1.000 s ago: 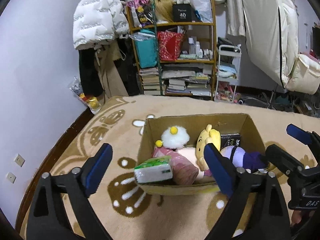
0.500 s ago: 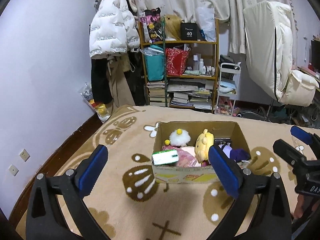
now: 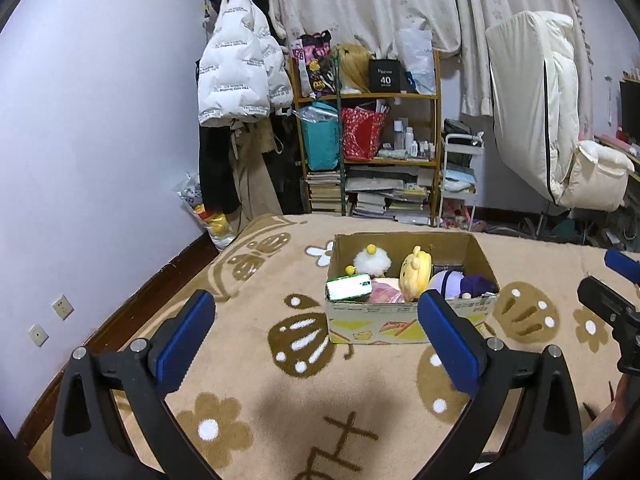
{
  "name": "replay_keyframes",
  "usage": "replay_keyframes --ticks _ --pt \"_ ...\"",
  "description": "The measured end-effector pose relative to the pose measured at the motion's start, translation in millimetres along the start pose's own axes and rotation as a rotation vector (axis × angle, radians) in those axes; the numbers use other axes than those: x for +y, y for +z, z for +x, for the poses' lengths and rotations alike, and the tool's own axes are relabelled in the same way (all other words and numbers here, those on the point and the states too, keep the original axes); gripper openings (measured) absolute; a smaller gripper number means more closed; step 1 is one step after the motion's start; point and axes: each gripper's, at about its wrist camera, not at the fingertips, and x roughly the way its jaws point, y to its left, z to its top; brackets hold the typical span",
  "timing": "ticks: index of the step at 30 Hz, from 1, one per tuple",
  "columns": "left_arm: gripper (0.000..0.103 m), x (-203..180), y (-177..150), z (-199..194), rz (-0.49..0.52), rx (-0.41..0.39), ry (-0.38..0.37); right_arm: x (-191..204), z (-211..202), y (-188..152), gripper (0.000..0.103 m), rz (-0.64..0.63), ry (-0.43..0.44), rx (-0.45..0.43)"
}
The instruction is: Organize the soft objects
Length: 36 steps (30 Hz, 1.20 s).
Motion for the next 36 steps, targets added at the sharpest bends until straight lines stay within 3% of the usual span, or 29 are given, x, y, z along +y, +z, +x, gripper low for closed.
replay_keyframes --ticks 4,36 --pt "0.101 -1.3 -5.0 -3.0 0.013 -0.003 0.002 -4.7 -7.5 -2.4 0.103 0.003 -0.031 -0.009" --pt "0.101 -14.7 -21.2 13.9 0.109 0.04 -0.016 -12.2 1.9 -10.4 0.103 0.046 -0.022 0.017"
